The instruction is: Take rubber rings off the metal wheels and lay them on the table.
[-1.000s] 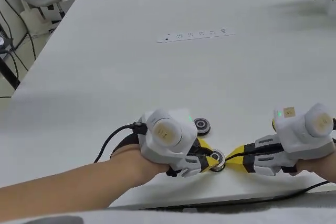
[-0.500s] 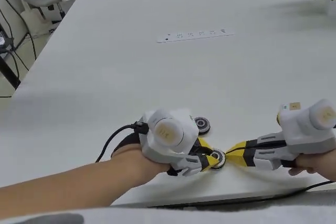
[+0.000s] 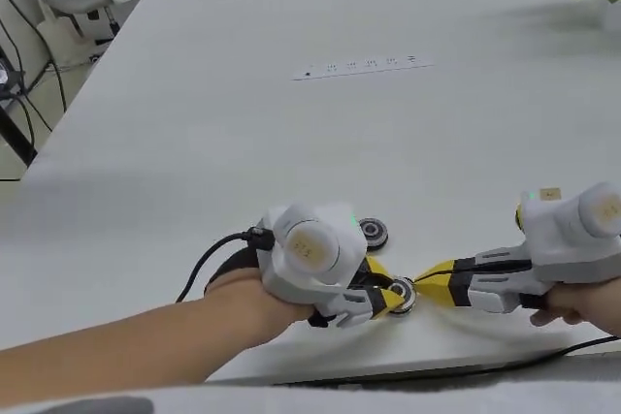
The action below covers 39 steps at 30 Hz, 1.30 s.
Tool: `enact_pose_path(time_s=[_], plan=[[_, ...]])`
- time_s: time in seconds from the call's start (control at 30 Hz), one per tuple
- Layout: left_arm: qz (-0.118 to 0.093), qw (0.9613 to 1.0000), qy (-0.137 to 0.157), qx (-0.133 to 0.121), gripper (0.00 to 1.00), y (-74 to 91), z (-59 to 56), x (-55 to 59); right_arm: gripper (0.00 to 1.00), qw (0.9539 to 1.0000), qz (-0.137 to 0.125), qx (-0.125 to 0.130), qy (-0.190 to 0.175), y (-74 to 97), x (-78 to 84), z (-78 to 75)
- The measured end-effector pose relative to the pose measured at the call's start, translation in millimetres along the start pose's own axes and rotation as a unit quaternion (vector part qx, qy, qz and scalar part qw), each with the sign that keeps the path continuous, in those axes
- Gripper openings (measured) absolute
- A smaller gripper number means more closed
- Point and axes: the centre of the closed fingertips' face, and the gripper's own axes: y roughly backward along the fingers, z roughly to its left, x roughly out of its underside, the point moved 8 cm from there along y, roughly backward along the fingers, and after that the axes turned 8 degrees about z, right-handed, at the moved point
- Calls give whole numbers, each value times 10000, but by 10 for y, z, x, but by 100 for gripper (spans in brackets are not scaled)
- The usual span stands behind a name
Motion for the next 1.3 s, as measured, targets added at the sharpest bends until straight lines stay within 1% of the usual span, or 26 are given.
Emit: enact_pose_path(time_s=[0.5, 0.8, 0.97, 1.03, 1.1, 1.13, 1.17, 1.2, 1.3], plan=[[20, 10000, -8, -2, 7, -2, -1, -2, 0, 9999, -47, -107, -51, -10, -30, 45], [17, 10000, -18, 7, 7, -4, 0, -4, 0, 9997, 11, -135, 205, -33, -53, 91], [16, 10000, -11, 4, 7, -4, 0, -3, 0, 9996, -5, -167, 222, -38, -60, 95], [12, 10000, -10, 3, 7, -7, -2, -5, 0, 9995, -21, -212, 248, -45, -70, 109], [7, 10000, -21, 0, 7, -13, -7, -12, 0, 9990, -86, -330, 276, -51, -94, 139], [8, 10000, -27, -6, 7, -14, -7, -14, 0, 9977, -154, -571, 336, -63, -117, 206], [11, 10000, -29, -7, 7, -15, -6, -15, 0, 9977, -98, -404, 539, -51, -119, 178], [0, 10000, -19, -5, 7, -13, -5, -17, 0, 9982, -15, -389, 449, -47, -98, 175], [-10, 10000, 7, 1, 7, -11, -5, -15, 0, 9984, -54, -371, 433, -52, -98, 158]])
